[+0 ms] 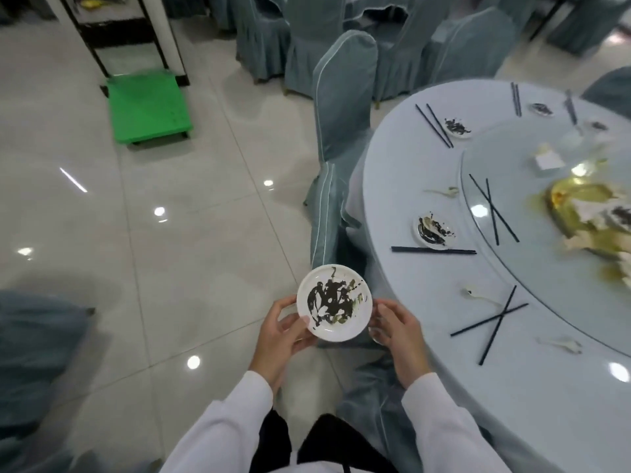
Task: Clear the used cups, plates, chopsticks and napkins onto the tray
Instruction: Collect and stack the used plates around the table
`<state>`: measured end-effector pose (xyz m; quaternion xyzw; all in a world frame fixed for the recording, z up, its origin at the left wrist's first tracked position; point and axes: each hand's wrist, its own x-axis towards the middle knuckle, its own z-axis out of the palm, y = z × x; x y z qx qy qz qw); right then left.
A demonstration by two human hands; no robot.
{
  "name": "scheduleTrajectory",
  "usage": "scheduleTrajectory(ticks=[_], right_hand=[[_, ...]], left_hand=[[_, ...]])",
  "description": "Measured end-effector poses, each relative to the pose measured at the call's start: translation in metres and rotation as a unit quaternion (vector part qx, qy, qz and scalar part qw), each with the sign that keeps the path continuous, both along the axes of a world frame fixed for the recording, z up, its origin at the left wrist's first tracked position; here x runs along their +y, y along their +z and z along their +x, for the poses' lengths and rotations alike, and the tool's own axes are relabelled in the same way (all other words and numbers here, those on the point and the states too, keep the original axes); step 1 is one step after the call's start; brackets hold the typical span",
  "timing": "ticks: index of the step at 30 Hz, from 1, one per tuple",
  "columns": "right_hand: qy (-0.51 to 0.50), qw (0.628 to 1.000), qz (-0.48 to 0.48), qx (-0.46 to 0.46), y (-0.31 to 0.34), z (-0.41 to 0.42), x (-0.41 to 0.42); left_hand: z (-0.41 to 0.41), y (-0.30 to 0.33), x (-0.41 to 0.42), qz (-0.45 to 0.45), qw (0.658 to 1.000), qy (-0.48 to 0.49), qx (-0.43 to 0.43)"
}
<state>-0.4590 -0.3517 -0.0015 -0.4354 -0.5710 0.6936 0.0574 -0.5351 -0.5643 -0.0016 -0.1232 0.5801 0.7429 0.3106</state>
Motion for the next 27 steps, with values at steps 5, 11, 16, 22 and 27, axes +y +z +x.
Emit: scheduleTrajectory(ticks=[5,11,16,22,27], right_hand=[[-0.068,0.998,-0.010,0.001,0.001,-0.019,0.018],[-0.181,0.983,-0.020,-0.003,-0.012,-0.024,0.080],[-0.193,0.980,-0.023,-0.029,-0.032,-0.042,0.141],[-0.145,0.986,0.011,-0.077,-0.056,-0.077,0.215],[-0.103,0.983,0.082,-0.124,-0.073,-0.108,0.269]], left_hand=[[-0.045,0.002,0.023,-0.007,0.998,-0.064,0.008],[-0.093,0.002,0.071,-0.015,0.993,-0.112,0.034],[-0.122,-0.005,0.116,-0.031,0.991,-0.127,0.028],[-0.149,-0.013,0.170,-0.070,0.991,-0.117,0.006],[-0.167,-0.019,0.193,-0.087,0.990,-0.108,-0.008]])
